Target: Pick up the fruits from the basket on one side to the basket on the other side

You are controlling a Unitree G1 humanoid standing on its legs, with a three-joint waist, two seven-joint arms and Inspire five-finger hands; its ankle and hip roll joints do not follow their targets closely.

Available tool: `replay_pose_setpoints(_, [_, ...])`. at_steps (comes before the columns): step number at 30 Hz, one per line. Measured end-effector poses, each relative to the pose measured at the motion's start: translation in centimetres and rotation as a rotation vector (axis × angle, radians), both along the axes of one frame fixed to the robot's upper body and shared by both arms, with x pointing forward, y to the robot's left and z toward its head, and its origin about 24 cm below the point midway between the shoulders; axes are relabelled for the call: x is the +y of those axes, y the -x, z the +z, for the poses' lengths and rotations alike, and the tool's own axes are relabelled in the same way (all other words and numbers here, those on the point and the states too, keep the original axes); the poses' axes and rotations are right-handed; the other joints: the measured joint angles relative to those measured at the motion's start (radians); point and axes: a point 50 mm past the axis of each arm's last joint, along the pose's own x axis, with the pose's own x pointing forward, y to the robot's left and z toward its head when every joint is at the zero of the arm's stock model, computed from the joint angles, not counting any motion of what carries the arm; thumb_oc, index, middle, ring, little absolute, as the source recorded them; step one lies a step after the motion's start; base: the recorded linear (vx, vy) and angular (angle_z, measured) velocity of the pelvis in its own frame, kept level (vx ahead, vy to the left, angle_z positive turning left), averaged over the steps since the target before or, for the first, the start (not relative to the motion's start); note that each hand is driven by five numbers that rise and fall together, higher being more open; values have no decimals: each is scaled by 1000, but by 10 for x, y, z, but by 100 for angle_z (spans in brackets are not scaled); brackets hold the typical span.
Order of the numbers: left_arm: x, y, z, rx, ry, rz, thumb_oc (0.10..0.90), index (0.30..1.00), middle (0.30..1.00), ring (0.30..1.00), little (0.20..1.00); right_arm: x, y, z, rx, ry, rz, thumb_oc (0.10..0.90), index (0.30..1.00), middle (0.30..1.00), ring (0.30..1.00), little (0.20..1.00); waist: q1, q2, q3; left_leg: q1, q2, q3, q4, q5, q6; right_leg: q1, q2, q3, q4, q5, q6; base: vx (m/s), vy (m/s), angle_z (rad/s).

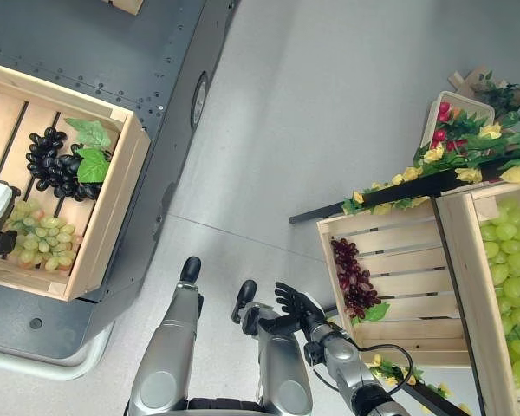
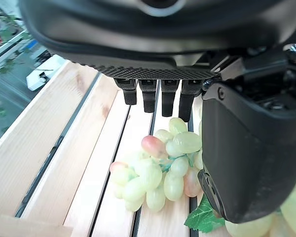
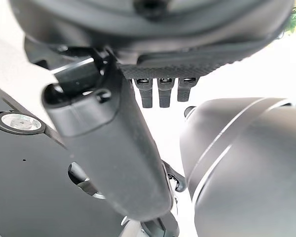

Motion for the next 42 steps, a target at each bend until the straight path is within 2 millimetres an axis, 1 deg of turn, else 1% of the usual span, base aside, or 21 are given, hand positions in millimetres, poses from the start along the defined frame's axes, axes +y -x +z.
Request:
replay_pose_setpoints(1, [0,0,-2,-5,5,4,623,634,634,634,634,0,0,0,0,0,0,800,900,900,900,900,0,0,0,1,0,0,1,0,0,0,-1,0,3,-1,-1,0,0,0])
replay_pose_setpoints(2, [0,1,-3,-6,6,5,511,467,467,467,467,0,0,0,1,0,0,800,900,900,900,900,0,0,0,1,0,0,1,0,0,0,-1,0,4,-1,-1,0,0,0])
replay_pose_setpoints(3, [1,2,-6,-4,7,7,488,432,432,432,432,0,0,0,1,1,-1,800,900,900,900,900,0,0,0,2,0,0,2,0,-1,0,-1,0,6,-1,-2,0,0,0])
replay_pose_setpoints(4, [0,2,-8,-19,9,5,400,300,300,300,300,0,0,0,0,1,-1,800,900,900,900,900,0,0,0,3,0,1,2,0,-1,-1,-2,0,9,-2,-2,0,0,0])
replay_pose_setpoints(10, [0,4,-11,-55,-4,-17,400,300,300,300,300,0,0,0,0,1,-2,800,900,900,900,900,-4,0,0,2,0,1,1,2,-3,-3,-2,0,10,-3,-3,0,0,0])
replay_pose_setpoints(15, [-4,4,-13,-100,-6,-53,400,300,300,300,300,0,0,0,0,1,-2,800,900,900,900,900,-3,0,0,-6,0,1,0,2,-4,-11,-2,1,11,-3,-4,0,0,0])
replay_pose_setpoints(22, [-7,7,-19,-149,28,-90,400,300,300,300,300,-1,0,0,2,2,-3,800,900,900,900,900,-3,0,0,-3,0,1,-2,2,-3,-9,-2,1,11,-3,-4,0,0,0])
replay_pose_setpoints(26, [-10,9,-29,-188,75,-94,400,300,300,300,300,-2,1,-2,9,5,-7,800,900,900,900,900,-3,0,0,17,-1,1,-8,3,-4,9,-2,2,8,-3,-4,0,0,0])
replay_pose_setpoints(28, [-13,12,-36,-215,99,-102,400,300,300,300,300,-2,1,-2,8,5,-6,800,900,900,900,900,-2,-1,0,37,-2,1,-36,17,-4,23,-3,1,-10,1,-1,7,-13,2])
replay_pose_setpoints(32, [-16,17,-43,-263,116,-129,400,300,300,300,300,-3,3,-4,16,7,-10,800,900,900,900,900,5,-1,0,70,-2,-2,-77,34,-6,50,-4,-2,-37,9,-3,18,-24,4])
replay_pose_setpoints(36, [-22,28,-52,-418,218,-137,400,300,300,300,300,0,8,-7,26,-3,-13,800,900,900,900,900,11,-1,0,125,-2,-15,-129,49,-7,110,-1,-12,-85,16,-2,49,-63,10])
replay_pose_setpoints(37, [-23,31,-52,-487,258,-132,400,300,300,300,300,2,9,-7,28,-10,-13,800,900,900,900,900,15,-2,-1,143,-2,-19,-140,51,-7,129,0,-16,-100,17,-1,52,-80,13])
replay_pose_setpoints(39, [-25,34,-51,-561,281,-132,400,300,300,300,300,6,10,-8,32,-22,-14,800,900,900,900,900,22,-2,-1,162,-2,-25,-155,53,-9,150,1,-25,-115,17,-2,65,-76,13])
replay_pose_setpoints(42, [-27,34,-42,-659,303,-156,400,300,300,300,300,14,14,-11,43,-47,-16,800,900,900,900,900,46,-3,-1,193,0,-43,-180,56,-11,194,6,-42,-151,19,-3,96,-73,14])
